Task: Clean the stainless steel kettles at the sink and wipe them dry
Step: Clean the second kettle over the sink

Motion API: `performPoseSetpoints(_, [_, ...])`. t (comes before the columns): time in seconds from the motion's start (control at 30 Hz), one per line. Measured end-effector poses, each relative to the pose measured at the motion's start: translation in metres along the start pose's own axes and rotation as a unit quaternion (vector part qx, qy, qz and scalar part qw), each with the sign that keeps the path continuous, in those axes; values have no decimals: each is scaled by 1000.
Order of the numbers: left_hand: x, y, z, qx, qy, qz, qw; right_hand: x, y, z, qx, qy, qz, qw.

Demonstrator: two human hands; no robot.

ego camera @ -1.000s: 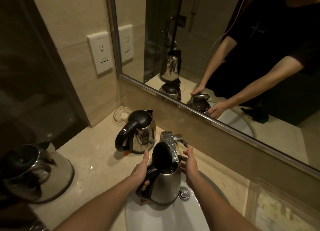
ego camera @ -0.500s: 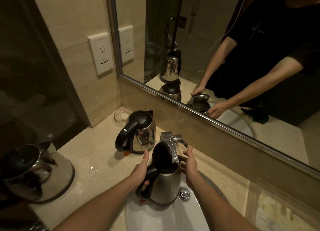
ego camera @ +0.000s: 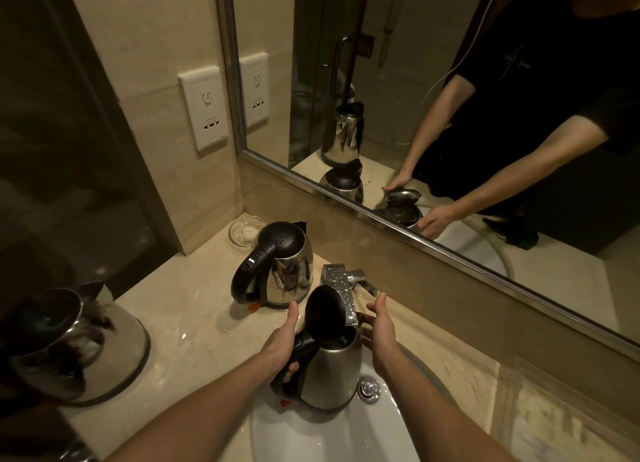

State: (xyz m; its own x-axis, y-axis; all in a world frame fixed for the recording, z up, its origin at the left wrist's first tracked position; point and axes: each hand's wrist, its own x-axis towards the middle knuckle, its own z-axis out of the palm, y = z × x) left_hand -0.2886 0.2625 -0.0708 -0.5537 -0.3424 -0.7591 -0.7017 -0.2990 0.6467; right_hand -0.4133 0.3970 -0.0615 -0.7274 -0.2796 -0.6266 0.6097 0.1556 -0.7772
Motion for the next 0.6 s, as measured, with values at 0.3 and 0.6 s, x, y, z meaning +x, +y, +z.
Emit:
performPoseSetpoints(0.3, [0,0,1,-2,2,2,1000,3,3,-1,-8,9,-9,1000])
performPoseSetpoints(0.6, [-1,0,1,5,2,0,1000,0,1,0,-11,10,-4,1000])
